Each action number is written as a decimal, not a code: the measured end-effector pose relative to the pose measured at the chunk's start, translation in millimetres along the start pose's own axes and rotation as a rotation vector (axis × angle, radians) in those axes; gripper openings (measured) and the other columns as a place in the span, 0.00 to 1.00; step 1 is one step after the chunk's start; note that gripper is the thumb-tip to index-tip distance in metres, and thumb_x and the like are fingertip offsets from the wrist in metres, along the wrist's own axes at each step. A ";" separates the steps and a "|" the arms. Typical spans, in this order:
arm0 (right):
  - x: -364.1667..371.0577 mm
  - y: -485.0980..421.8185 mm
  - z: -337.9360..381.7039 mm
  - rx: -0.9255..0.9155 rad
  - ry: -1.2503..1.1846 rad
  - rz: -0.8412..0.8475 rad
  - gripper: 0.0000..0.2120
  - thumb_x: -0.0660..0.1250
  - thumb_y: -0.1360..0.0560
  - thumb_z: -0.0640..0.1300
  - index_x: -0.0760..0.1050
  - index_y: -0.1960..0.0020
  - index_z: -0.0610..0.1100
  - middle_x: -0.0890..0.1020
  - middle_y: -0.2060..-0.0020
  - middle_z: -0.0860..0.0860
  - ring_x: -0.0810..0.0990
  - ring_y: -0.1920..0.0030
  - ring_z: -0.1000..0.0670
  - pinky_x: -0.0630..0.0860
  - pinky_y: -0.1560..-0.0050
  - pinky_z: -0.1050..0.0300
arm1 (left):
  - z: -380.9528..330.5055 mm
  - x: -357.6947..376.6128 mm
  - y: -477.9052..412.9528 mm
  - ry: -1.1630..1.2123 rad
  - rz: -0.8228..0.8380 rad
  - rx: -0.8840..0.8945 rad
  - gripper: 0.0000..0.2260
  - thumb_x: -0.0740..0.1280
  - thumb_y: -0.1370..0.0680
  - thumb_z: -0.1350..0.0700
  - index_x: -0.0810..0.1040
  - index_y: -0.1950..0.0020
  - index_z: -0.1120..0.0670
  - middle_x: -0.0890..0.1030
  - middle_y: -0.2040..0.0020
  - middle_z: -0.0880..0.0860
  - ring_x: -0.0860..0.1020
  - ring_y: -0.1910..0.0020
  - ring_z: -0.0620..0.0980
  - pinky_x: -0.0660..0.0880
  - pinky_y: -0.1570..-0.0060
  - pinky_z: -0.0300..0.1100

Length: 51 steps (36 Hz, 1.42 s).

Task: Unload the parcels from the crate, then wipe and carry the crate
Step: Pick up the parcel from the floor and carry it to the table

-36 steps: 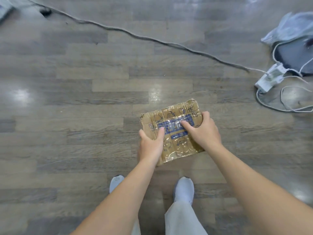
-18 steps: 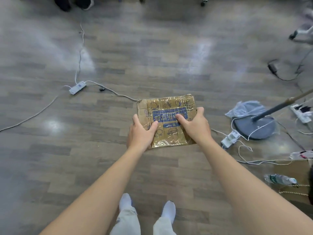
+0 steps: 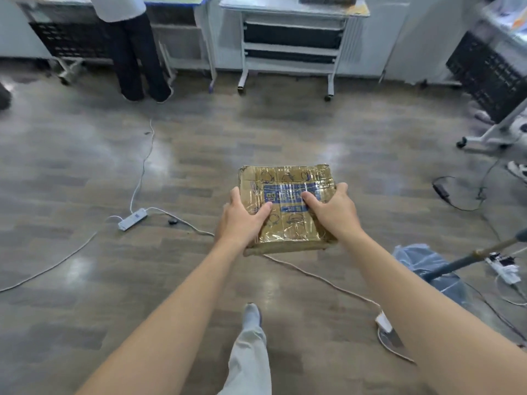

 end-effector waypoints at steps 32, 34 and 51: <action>-25.0 -531.9 218.6 -0.005 -0.037 -0.137 0.29 0.65 0.24 0.62 0.62 0.37 0.41 0.77 0.48 0.47 0.75 0.52 0.46 0.74 0.54 0.51 | -254.0 -35.7 -554.2 -0.017 0.004 0.181 0.35 0.65 0.26 0.33 0.58 0.26 0.50 0.74 0.34 0.53 0.74 0.37 0.58 0.74 0.40 0.54; -28.0 -580.7 231.0 0.012 -0.046 -0.125 0.27 0.66 0.25 0.63 0.63 0.40 0.42 0.78 0.49 0.48 0.77 0.51 0.45 0.76 0.51 0.48 | -277.2 -35.0 -597.8 -0.024 0.005 0.167 0.33 0.65 0.26 0.33 0.60 0.29 0.49 0.75 0.36 0.52 0.75 0.38 0.58 0.74 0.41 0.53; -77.5 -900.7 343.3 -0.011 -0.057 -0.171 0.32 0.66 0.26 0.63 0.63 0.35 0.41 0.79 0.49 0.48 0.79 0.47 0.44 0.78 0.47 0.44 | -450.5 -34.1 -900.6 -0.012 -0.001 0.216 0.32 0.64 0.27 0.32 0.60 0.31 0.48 0.75 0.39 0.53 0.76 0.43 0.56 0.75 0.47 0.51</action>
Point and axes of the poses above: each hand's wrist, its own y-axis away from the middle knuckle, its own x-axis out of the palm, z = x × y, the point moved 6 cm from there along -y, towards the middle knuckle
